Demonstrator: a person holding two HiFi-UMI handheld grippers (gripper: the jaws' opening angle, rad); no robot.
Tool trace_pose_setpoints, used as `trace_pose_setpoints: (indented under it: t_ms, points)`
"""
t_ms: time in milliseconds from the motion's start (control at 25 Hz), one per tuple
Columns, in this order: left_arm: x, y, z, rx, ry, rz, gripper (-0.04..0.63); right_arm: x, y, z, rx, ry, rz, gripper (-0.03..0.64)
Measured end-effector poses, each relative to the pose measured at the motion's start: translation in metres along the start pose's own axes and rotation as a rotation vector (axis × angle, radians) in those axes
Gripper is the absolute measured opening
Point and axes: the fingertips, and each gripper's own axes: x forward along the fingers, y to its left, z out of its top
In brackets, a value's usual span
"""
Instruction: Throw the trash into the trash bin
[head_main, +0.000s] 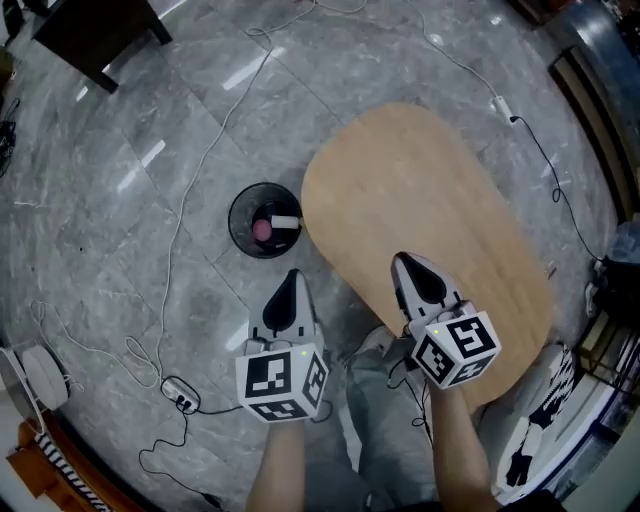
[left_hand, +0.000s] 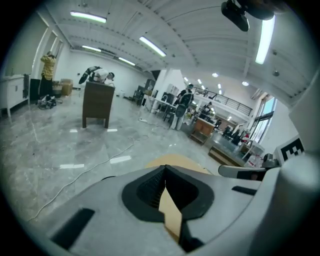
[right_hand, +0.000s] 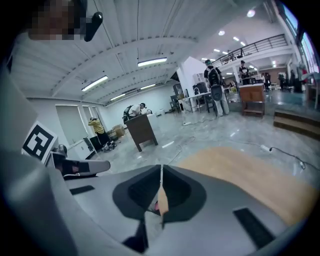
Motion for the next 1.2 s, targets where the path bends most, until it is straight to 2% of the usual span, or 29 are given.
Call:
trace_pose_setpoints:
  t_ms: [160,280,400,480,560,800,1000,1200]
  points:
    - [-0.01,-0.084,0.038,0.037,-0.087,-0.144,0.006,-0.062,-0.028,0.049,-0.038,-0.103,-0.064,0.018]
    - [-0.023,-0.133,0.056,0.079,-0.091,-0.166,0.006,-0.106,-0.047,0.074,-0.011,-0.162,-0.108,0.017]
    - [-0.043,-0.181,0.092,0.066,-0.129,-0.184,0.006,-0.154,-0.06,0.106,0.032,-0.234,-0.157,0.015]
    - [-0.054,-0.221,0.126,0.076,-0.186,-0.236,0.006,-0.186,-0.069,0.138,0.045,-0.309,-0.194,0.015]
    - [-0.069,-0.263,0.152,0.12,-0.227,-0.282,0.006,-0.223,-0.074,0.168,0.037,-0.364,-0.224,0.015]
    - [-0.116,-0.377,0.197,0.224,-0.302,-0.418,0.006,-0.34,-0.091,0.241,-0.04,-0.487,-0.331,0.015]
    - [-0.139,-0.464,0.215,0.32,-0.361,-0.544,0.006,-0.404,-0.117,0.271,-0.097,-0.525,-0.42,0.015]
    - [-0.145,-0.514,0.222,0.433,-0.383,-0.561,0.006,-0.441,-0.135,0.29,-0.166,-0.52,-0.502,0.014]
